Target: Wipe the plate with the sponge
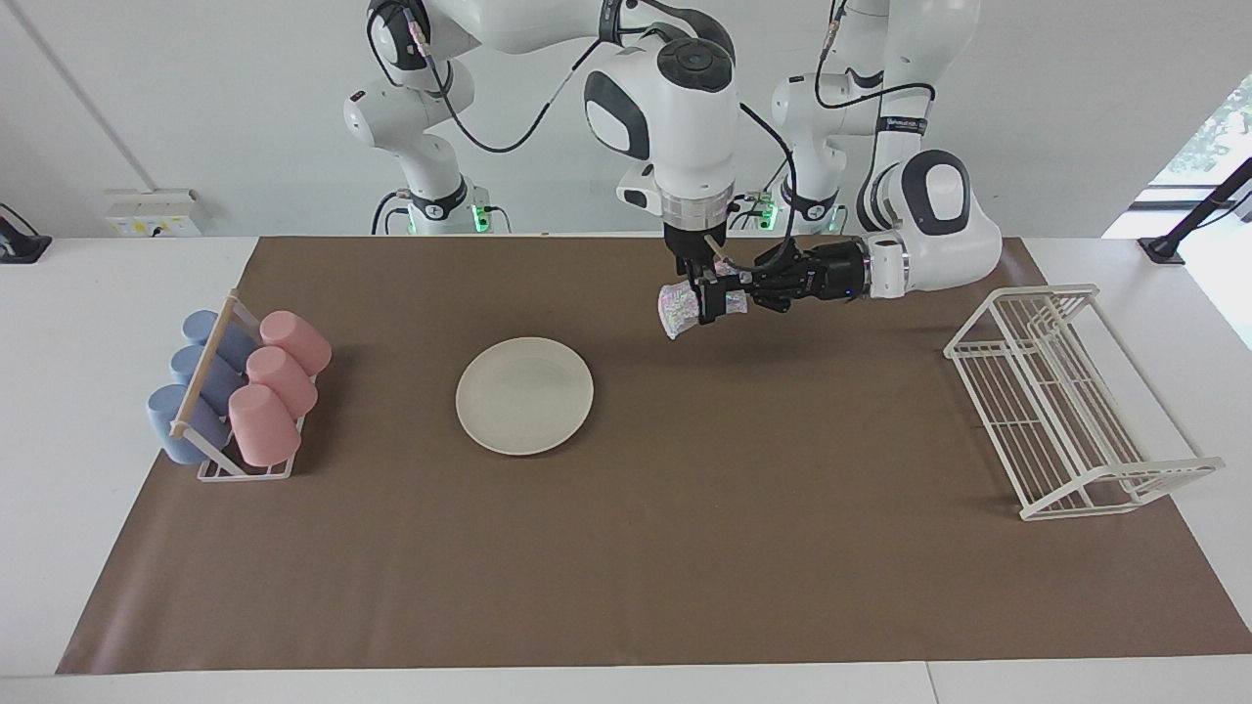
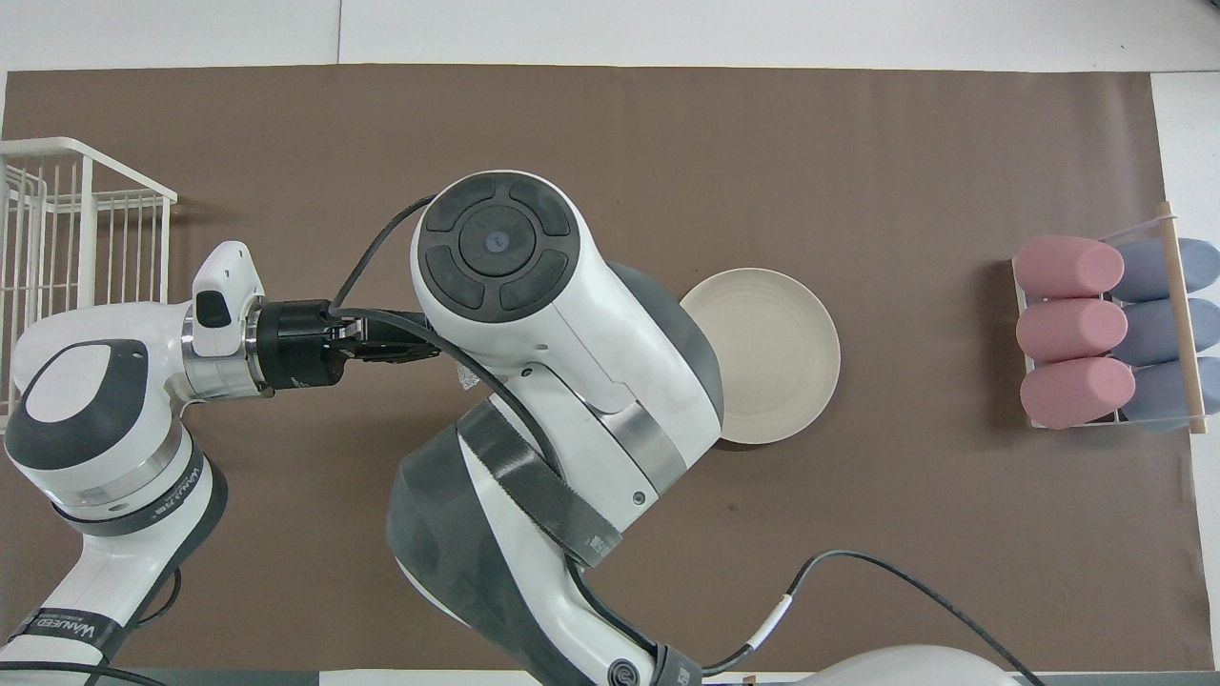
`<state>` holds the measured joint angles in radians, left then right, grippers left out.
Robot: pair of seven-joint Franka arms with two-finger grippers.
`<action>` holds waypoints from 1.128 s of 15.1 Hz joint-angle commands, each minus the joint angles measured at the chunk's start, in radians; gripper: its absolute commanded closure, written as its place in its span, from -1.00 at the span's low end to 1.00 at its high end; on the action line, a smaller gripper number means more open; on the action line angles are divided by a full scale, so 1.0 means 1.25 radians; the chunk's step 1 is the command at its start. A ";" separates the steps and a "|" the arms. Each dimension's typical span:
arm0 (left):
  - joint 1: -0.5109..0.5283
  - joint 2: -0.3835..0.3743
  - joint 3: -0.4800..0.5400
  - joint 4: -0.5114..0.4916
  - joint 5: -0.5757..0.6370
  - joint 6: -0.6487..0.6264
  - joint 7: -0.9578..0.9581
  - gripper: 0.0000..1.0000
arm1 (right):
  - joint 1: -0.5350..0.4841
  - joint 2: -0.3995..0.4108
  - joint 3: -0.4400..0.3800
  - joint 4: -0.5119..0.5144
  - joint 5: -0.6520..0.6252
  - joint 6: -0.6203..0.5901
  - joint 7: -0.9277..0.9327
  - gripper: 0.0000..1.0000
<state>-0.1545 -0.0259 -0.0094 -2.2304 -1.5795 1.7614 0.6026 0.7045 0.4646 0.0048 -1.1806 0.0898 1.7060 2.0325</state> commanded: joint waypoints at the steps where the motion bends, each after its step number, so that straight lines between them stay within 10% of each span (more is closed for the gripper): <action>1: -0.004 -0.020 0.005 -0.023 -0.018 0.001 0.014 1.00 | -0.002 -0.028 0.001 -0.032 0.005 -0.003 0.017 -0.98; 6: -0.004 -0.021 0.006 -0.023 -0.016 -0.004 0.012 1.00 | -0.013 -0.035 -0.003 -0.032 0.004 -0.005 0.014 -0.41; 11: -0.004 -0.021 0.006 -0.023 -0.014 -0.003 0.012 1.00 | -0.019 -0.037 -0.003 -0.032 0.013 -0.004 0.017 1.00; 15: -0.004 -0.021 0.006 -0.023 -0.014 -0.003 0.008 1.00 | -0.025 -0.037 -0.004 -0.034 0.014 -0.004 0.016 1.00; 16: -0.005 -0.021 0.006 -0.021 -0.014 -0.003 0.006 0.75 | -0.027 -0.038 -0.004 -0.034 0.014 -0.005 0.014 1.00; 17: -0.005 -0.022 0.006 -0.021 -0.014 -0.003 0.001 -0.07 | -0.033 -0.038 -0.004 -0.035 0.013 -0.005 0.007 1.00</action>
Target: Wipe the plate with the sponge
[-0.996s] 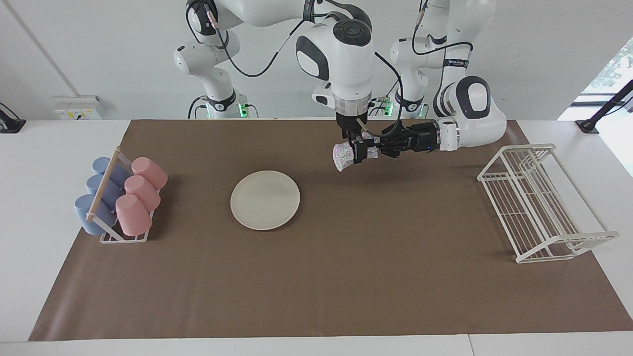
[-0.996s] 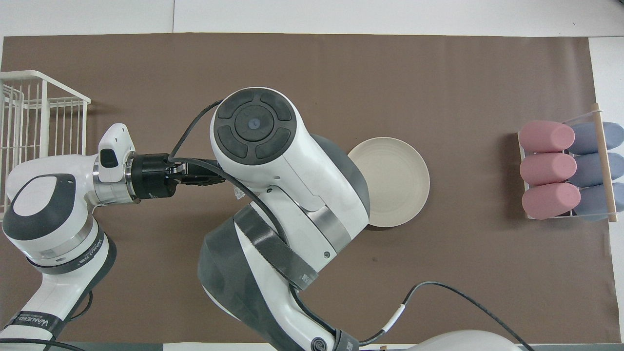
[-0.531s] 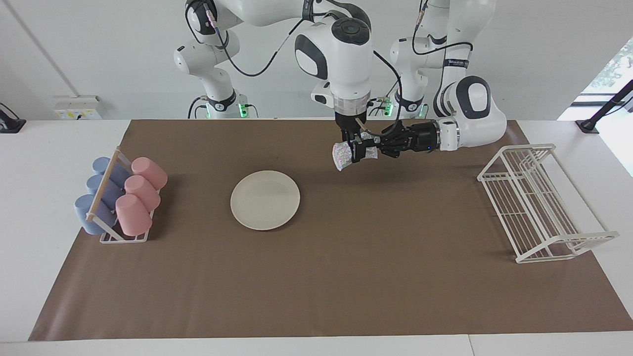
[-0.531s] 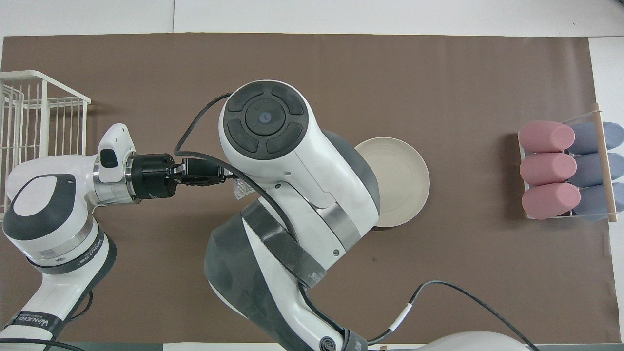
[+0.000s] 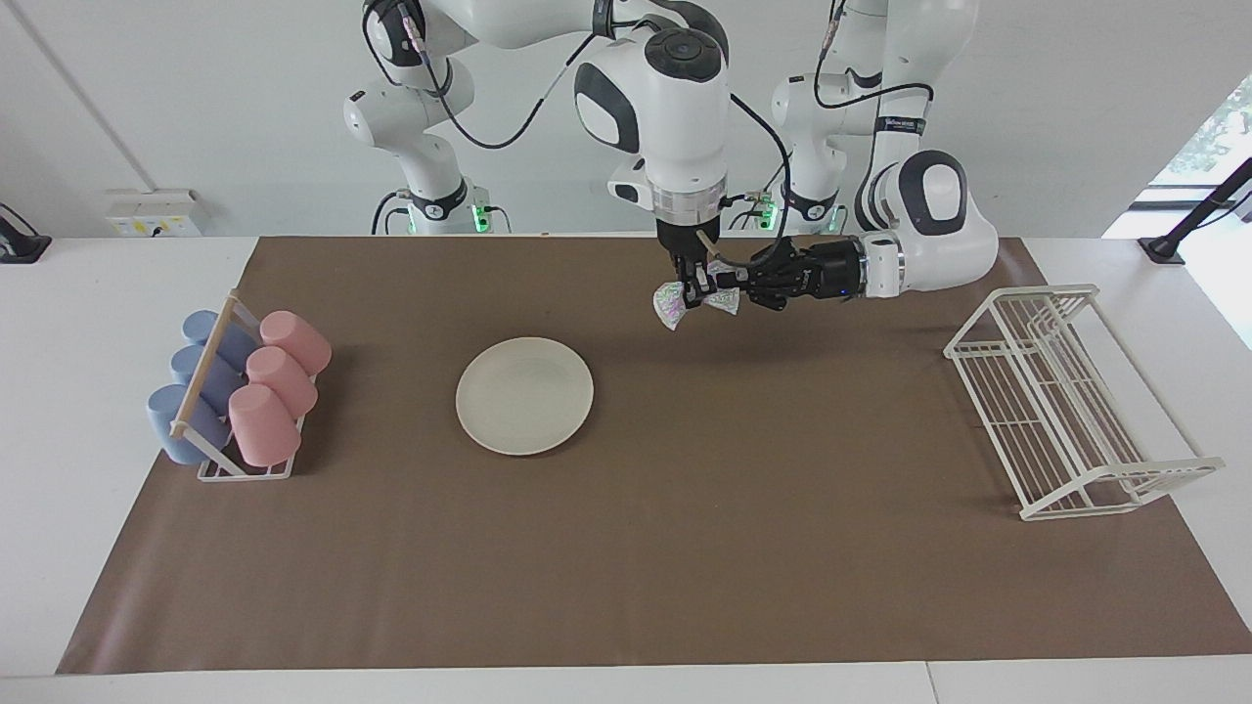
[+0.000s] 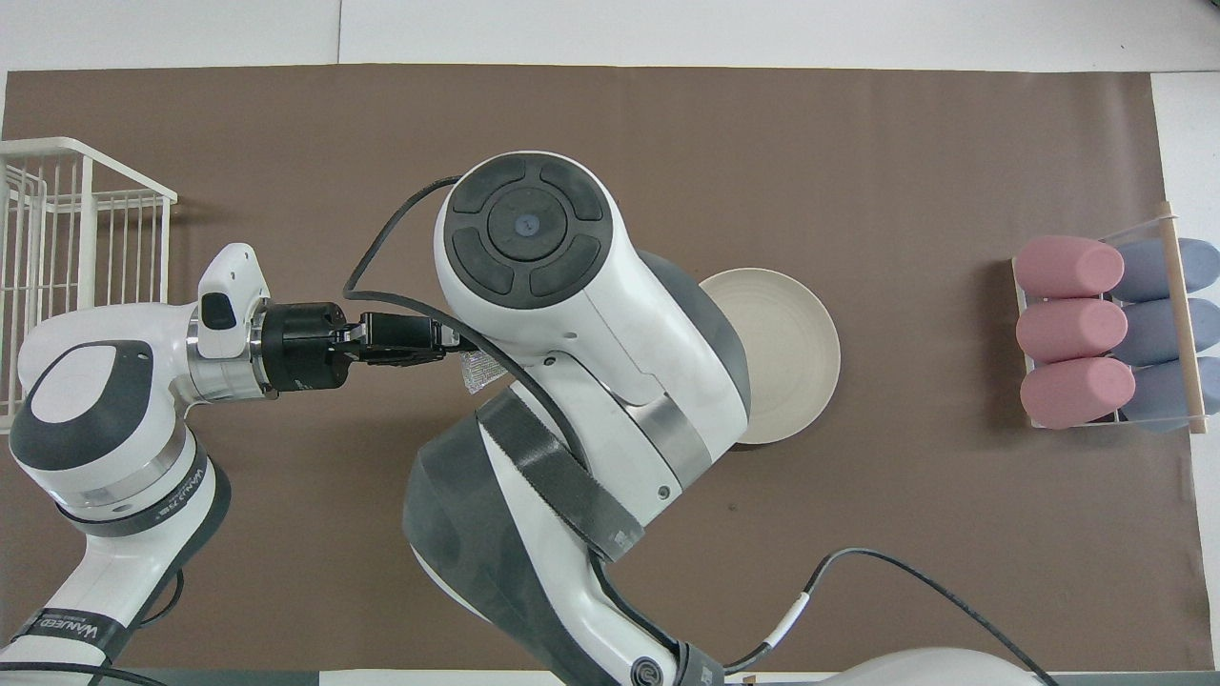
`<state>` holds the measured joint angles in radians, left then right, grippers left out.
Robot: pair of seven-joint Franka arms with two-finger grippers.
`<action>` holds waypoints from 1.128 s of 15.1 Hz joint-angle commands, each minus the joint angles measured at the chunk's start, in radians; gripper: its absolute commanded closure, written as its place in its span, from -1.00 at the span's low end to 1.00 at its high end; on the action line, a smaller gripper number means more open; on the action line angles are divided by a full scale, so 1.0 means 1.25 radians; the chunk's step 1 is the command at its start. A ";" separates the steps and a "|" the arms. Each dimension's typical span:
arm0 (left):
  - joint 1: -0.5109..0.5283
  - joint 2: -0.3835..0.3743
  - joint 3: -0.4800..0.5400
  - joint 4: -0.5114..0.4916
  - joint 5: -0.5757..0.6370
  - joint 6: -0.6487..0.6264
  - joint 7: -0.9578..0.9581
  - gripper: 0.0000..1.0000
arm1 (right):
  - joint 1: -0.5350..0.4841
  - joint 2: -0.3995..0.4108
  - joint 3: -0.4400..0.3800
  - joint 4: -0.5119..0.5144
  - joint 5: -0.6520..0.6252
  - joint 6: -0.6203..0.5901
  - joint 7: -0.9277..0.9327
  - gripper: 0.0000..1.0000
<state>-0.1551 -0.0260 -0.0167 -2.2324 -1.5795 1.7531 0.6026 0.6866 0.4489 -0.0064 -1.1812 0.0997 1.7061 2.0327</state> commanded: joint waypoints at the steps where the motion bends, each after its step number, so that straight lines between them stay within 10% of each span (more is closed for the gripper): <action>1: -0.005 -0.022 0.012 -0.022 -0.014 0.001 -0.014 -0.99 | -0.026 -0.027 0.005 -0.037 0.005 -0.005 -0.001 1.00; 9: -0.004 -0.021 0.015 -0.018 0.000 0.003 -0.019 -1.00 | -0.171 -0.093 0.004 -0.167 0.023 -0.020 -0.371 1.00; 17: 0.050 -0.059 0.015 0.094 0.361 0.006 -0.217 -1.00 | -0.249 -0.235 0.000 -0.572 0.017 0.285 -0.745 1.00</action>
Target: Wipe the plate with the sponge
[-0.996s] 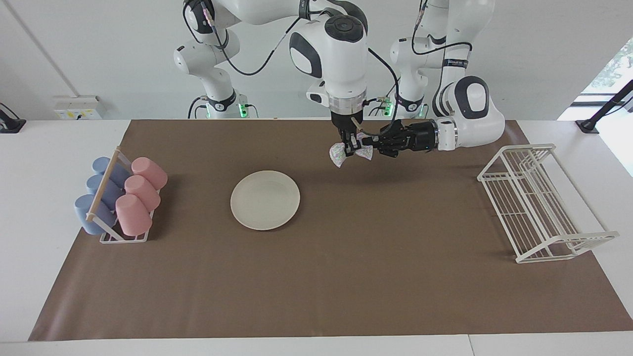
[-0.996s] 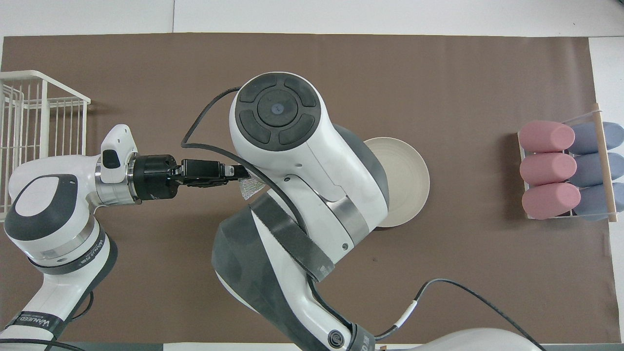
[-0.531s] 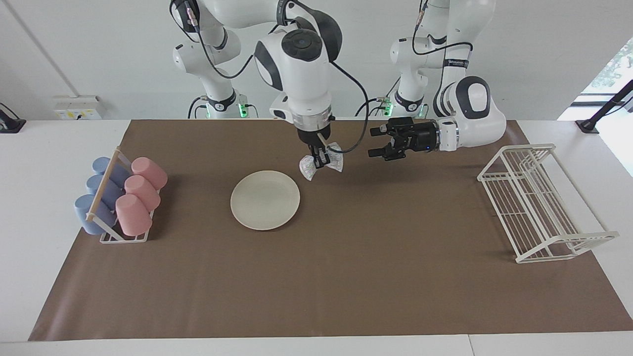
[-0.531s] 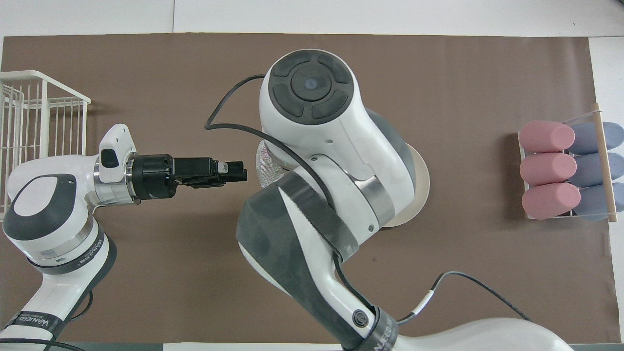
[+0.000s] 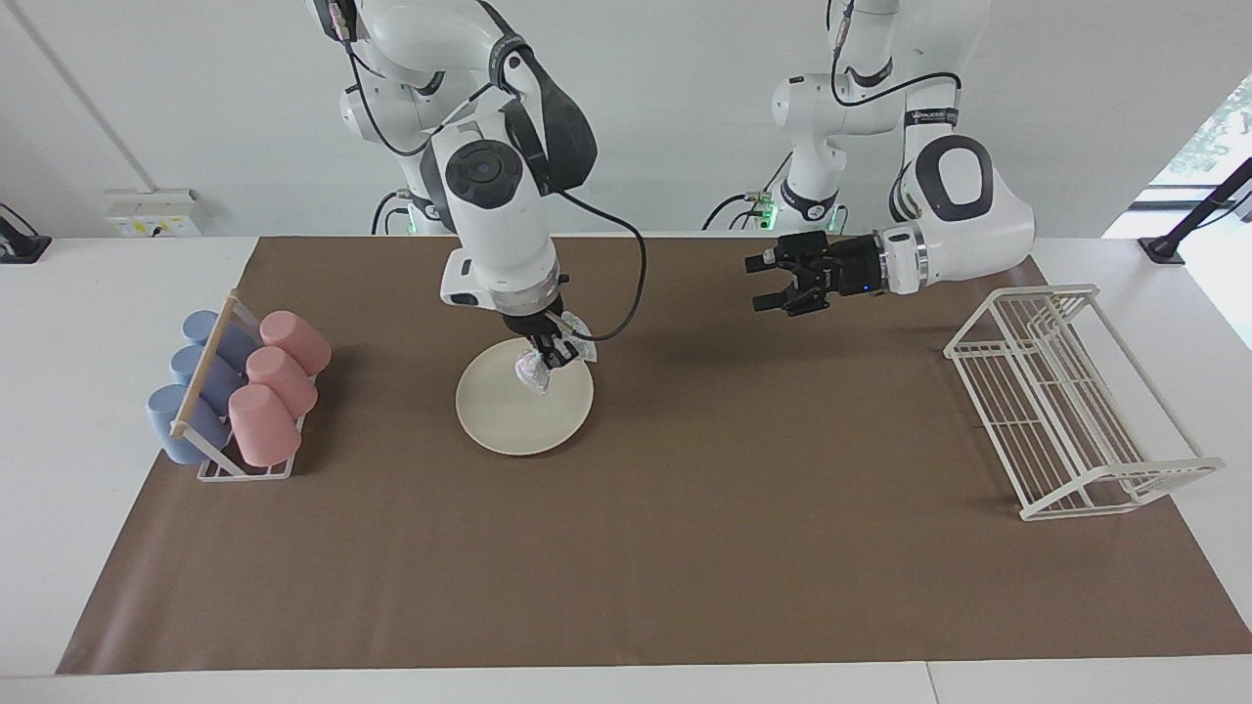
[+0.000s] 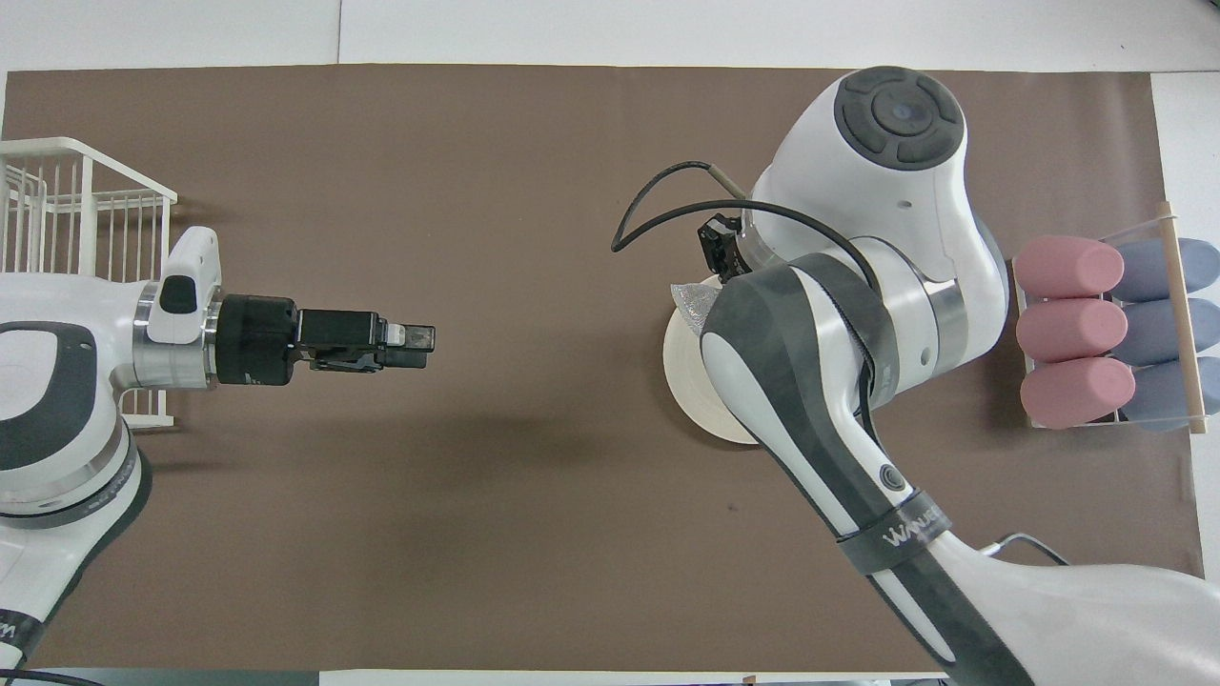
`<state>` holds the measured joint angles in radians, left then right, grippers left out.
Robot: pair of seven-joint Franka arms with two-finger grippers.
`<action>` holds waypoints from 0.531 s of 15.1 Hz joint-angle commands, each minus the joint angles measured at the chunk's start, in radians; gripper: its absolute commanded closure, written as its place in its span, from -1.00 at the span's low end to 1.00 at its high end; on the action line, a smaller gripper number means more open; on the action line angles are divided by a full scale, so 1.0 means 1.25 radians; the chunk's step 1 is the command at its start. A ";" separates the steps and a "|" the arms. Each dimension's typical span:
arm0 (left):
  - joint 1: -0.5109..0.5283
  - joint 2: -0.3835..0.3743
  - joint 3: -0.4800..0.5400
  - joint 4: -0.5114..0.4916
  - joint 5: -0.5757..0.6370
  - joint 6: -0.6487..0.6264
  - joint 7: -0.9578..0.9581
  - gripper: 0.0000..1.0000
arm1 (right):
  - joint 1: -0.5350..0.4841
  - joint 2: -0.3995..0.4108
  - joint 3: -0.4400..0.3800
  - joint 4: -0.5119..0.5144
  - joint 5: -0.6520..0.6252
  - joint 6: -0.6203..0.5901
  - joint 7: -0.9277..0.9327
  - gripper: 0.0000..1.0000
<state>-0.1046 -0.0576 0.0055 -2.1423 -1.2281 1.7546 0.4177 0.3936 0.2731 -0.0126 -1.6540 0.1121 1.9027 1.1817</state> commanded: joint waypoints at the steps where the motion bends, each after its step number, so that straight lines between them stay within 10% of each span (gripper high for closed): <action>1: 0.008 -0.051 -0.006 0.036 0.129 0.008 -0.114 -1.00 | -0.030 -0.115 0.006 -0.260 0.007 0.192 -0.114 1.00; 8: -0.006 -0.055 -0.032 0.207 0.521 -0.022 -0.322 -1.00 | -0.117 -0.145 0.008 -0.359 0.021 0.251 -0.386 1.00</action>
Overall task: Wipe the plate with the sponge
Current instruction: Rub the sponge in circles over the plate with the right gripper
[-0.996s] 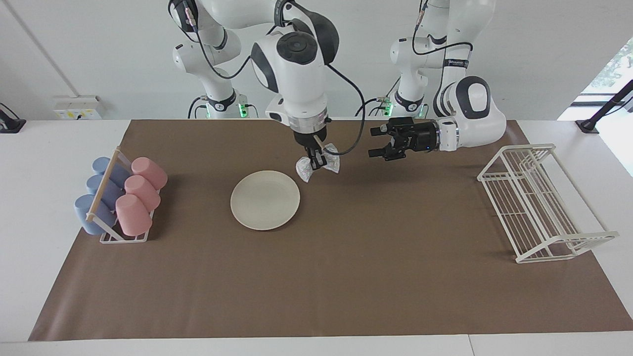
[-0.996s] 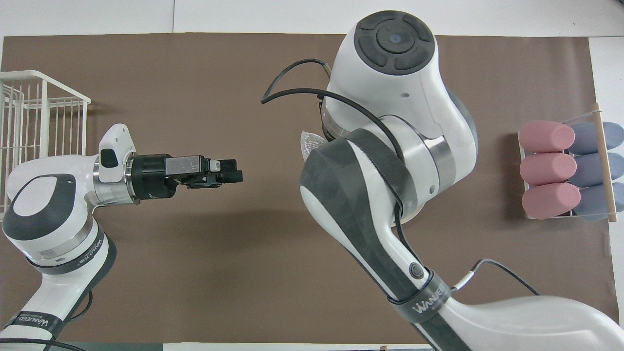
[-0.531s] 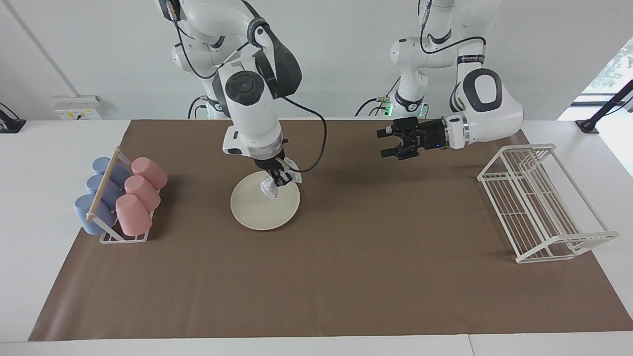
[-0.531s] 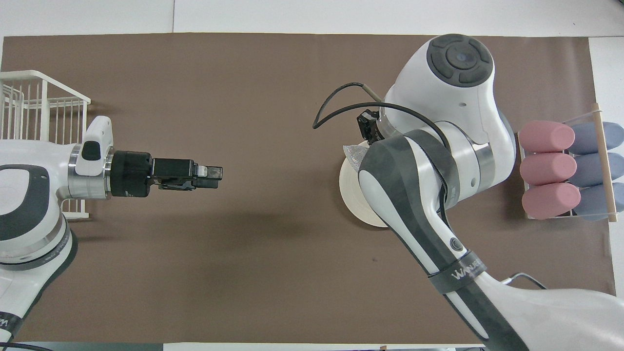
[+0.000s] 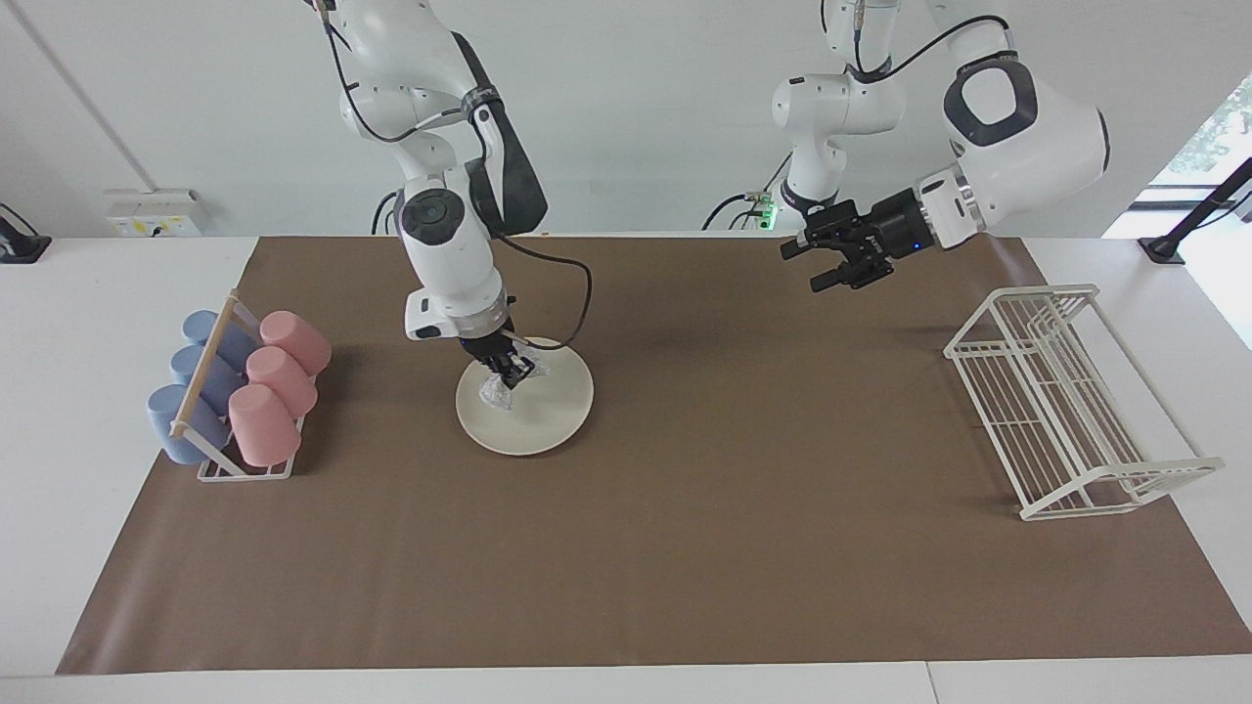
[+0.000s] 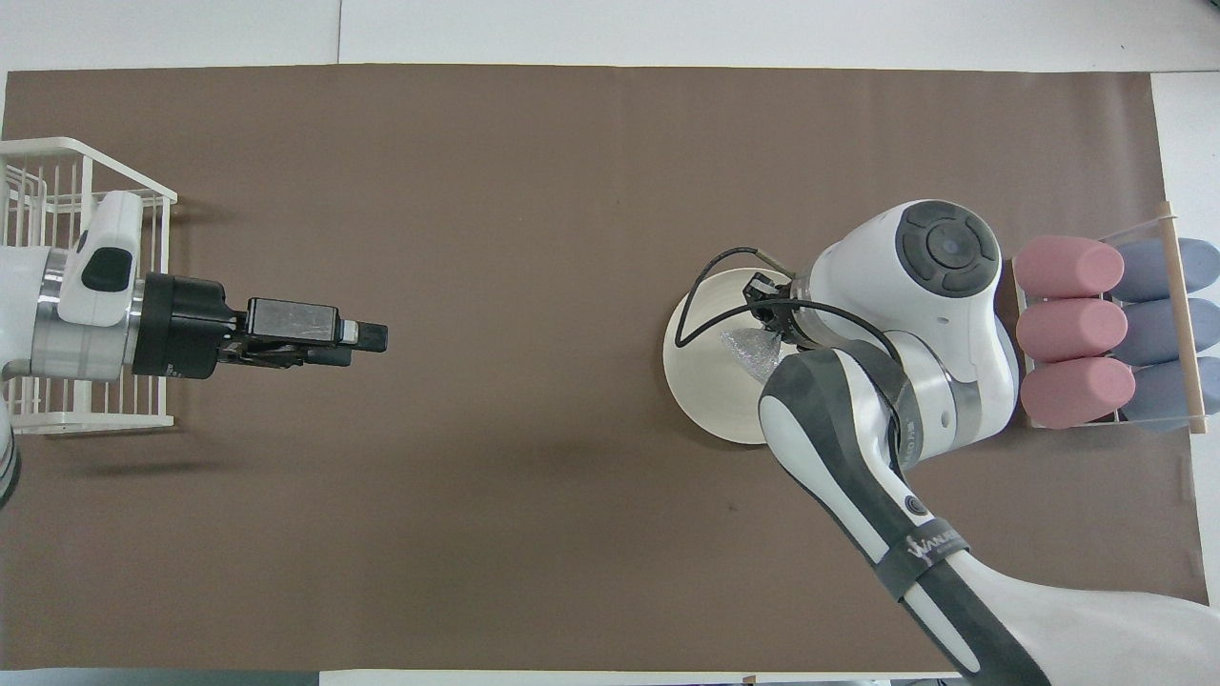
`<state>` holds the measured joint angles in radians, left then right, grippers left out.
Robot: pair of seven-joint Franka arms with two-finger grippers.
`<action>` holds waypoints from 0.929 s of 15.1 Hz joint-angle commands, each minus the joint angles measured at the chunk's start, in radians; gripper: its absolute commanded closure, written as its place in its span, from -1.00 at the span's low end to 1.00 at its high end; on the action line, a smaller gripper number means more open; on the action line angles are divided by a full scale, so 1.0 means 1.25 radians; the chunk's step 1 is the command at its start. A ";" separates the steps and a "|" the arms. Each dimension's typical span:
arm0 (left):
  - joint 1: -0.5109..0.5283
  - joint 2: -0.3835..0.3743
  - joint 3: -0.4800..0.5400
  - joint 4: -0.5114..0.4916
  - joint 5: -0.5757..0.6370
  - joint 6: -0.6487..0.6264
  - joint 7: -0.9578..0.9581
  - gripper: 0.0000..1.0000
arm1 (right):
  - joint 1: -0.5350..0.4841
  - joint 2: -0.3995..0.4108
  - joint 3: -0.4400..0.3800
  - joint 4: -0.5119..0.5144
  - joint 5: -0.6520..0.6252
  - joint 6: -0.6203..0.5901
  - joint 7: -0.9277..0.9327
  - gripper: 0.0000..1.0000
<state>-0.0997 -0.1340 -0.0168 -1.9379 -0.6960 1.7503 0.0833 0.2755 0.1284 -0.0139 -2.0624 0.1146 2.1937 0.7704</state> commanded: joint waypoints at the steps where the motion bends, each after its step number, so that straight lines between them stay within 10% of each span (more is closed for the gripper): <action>1: -0.010 0.007 -0.027 0.057 0.150 -0.024 -0.073 -1.00 | -0.024 -0.028 0.009 -0.041 0.026 0.033 -0.057 1.00; 14: -0.001 -0.007 -0.047 0.184 0.539 -0.231 -0.087 -1.00 | 0.007 0.047 0.009 -0.090 0.108 0.200 0.268 1.00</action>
<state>-0.0996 -0.1353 -0.0800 -1.7291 -0.0810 1.4986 -0.0124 0.2784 0.1773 -0.0053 -2.1664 0.2238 2.4198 1.0742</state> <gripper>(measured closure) 0.000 0.885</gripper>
